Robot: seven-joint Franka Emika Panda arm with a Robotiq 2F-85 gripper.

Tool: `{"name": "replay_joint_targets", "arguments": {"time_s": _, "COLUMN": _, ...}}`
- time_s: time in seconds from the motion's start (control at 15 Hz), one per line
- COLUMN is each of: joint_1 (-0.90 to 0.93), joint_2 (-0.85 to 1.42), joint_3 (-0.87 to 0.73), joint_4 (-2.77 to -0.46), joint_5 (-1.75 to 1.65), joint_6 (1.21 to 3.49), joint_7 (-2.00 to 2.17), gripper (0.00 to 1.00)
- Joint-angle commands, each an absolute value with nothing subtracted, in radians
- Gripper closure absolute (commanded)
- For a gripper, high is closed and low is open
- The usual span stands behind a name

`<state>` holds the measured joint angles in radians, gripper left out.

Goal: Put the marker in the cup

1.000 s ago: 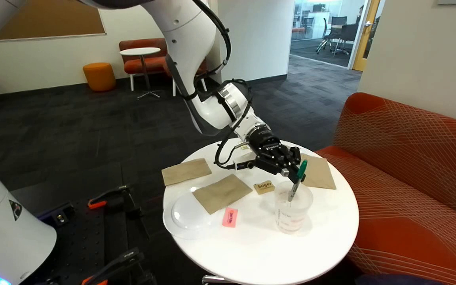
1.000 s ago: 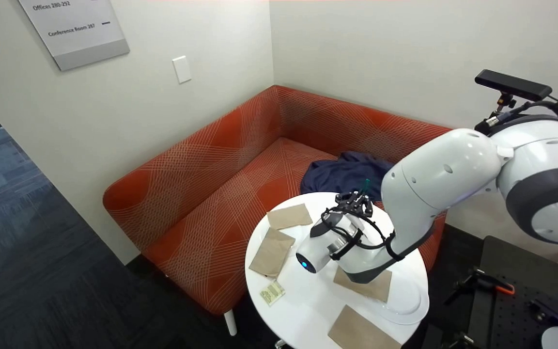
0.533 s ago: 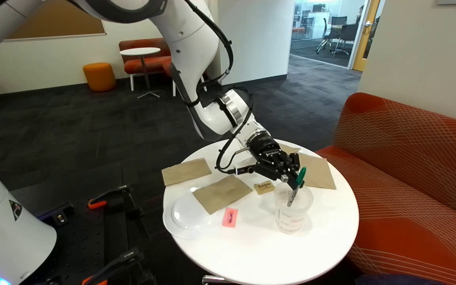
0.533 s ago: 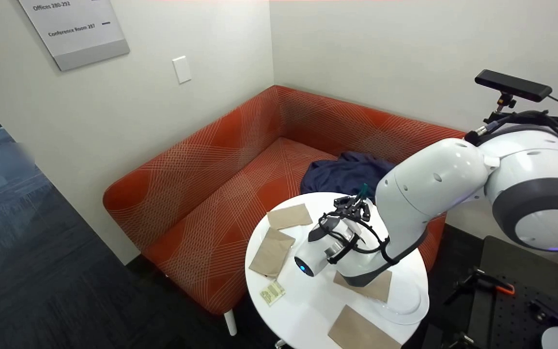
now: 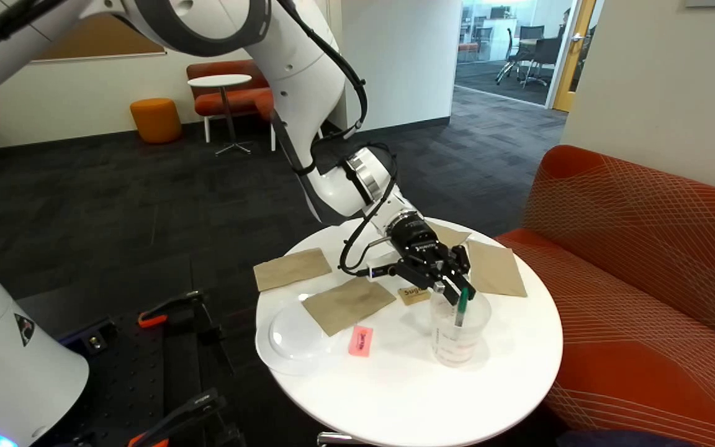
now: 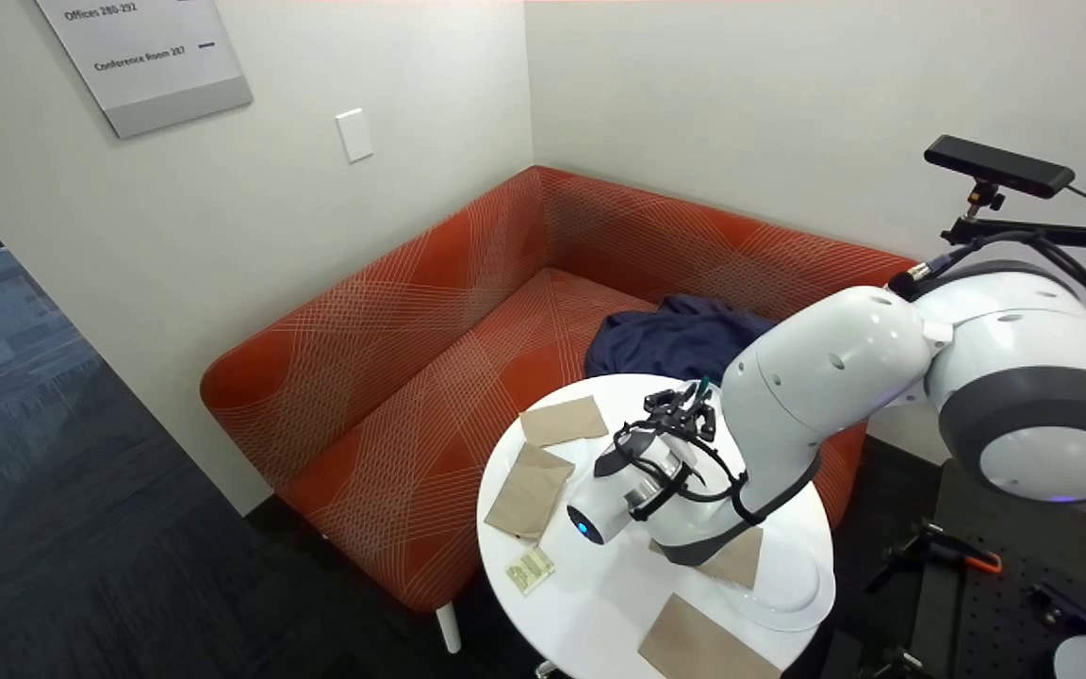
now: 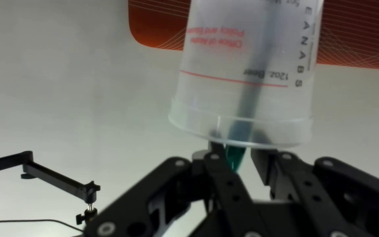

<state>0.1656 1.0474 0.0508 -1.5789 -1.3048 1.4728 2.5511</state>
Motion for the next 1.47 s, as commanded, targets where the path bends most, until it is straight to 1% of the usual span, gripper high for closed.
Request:
{"name": "replay_joint_targets", "arguments": {"time_s": 0.0, "joint_1": 0.179, "joint_2": 1.06, "joint_3": 0.038, "joint_4": -1.545, "joint_5": -1.28, "joint_6": 1.435, "joint_7": 2.56, "gripper": 0.38}}
{"name": "replay_joint_targets", "arguments": {"time_s": 0.33, "joint_1": 0.176, "joint_2": 0.997, "joint_3": 0.031, "joint_4": -1.592, "joint_5": -1.28, "joint_6": 1.417, "joint_7": 2.603, "gripper": 0.01}}
{"name": "replay_joint_targets", "arguments": {"time_s": 0.53, "joint_1": 0.173, "joint_2": 0.941, "joint_3": 0.032, "joint_4": -1.629, "joint_5": -1.278, "joint_6": 1.394, "joint_7": 2.635, "gripper": 0.0}}
{"name": "replay_joint_targets", "arguments": {"time_s": 0.6, "joint_1": 0.203, "joint_2": 0.926, "joint_3": -0.009, "joint_4": -1.6, "joint_5": -1.257, "joint_6": 1.402, "joint_7": 2.598, "gripper": 0.0}}
{"name": "replay_joint_targets", "arguments": {"time_s": 0.8, "joint_1": 0.223, "joint_2": 0.844, "joint_3": -0.04, "joint_4": -1.639, "joint_5": -1.232, "joint_6": 1.405, "joint_7": 2.598, "gripper": 0.0}}
{"name": "replay_joint_targets", "arguments": {"time_s": 0.93, "joint_1": 0.194, "joint_2": 0.763, "joint_3": 0.002, "joint_4": -1.718, "joint_5": -1.25, "joint_6": 1.391, "joint_7": 2.61, "gripper": 0.0}}
{"name": "replay_joint_targets", "arguments": {"time_s": 1.4, "joint_1": 0.182, "joint_2": 0.547, "joint_3": 0.048, "joint_4": -1.848, "joint_5": -1.245, "joint_6": 1.389, "joint_7": 2.506, "gripper": 0.0}}
